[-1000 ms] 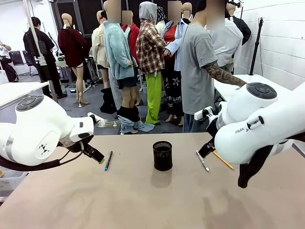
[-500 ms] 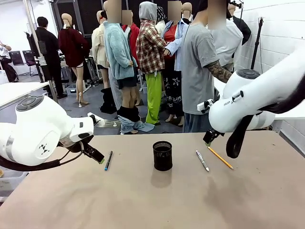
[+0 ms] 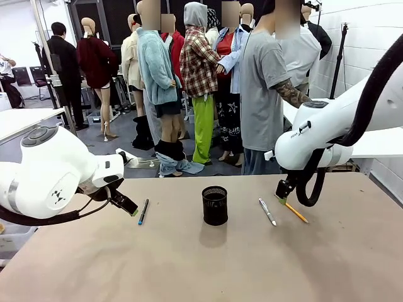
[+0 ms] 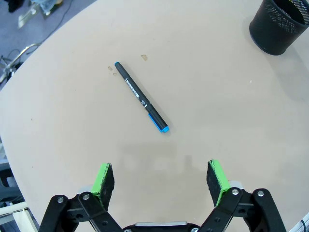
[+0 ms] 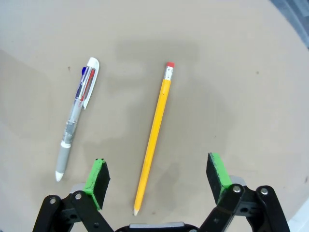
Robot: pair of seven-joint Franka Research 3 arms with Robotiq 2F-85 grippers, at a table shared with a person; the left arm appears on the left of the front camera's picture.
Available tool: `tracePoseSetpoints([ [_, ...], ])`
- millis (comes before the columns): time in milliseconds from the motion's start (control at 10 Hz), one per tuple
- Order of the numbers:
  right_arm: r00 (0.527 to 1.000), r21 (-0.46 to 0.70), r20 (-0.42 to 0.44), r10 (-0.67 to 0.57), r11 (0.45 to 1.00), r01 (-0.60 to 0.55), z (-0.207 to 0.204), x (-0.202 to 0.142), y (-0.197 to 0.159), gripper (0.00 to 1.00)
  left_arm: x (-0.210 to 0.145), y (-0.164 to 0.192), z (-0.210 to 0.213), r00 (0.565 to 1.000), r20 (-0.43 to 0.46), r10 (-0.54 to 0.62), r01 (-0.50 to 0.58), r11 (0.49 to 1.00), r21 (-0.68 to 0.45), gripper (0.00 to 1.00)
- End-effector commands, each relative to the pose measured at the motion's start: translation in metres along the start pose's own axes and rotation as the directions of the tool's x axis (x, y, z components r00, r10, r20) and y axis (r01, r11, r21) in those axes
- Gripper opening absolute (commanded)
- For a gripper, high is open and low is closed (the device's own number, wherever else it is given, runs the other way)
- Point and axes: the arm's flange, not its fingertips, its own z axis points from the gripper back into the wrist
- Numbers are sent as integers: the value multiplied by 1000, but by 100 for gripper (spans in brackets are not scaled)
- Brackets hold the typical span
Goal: Place the pens into the pen holder.
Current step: Pick up a writing instrument from the table and place it into the Pen holder.
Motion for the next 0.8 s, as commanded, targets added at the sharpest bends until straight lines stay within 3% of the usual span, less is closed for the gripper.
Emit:
tracePoseSetpoints([
  [0,999,28,-35,27,999,-27,-10,8,-8,100,0,1,1,1000,2,2,-2,1000,1,100],
  [200,998,14,-53,30,999,-29,-18,10,-11,100,0,1,1,1000,2,2,-2,1000,1,100],
  [300,998,16,-61,32,999,-31,-19,10,-11,95,0,1,1,1000,2,2,-2,1000,1,100],
  [700,995,31,-81,50,998,-47,-27,15,-11,16,0,1,1,1000,2,2,-2,1000,1,100],
])
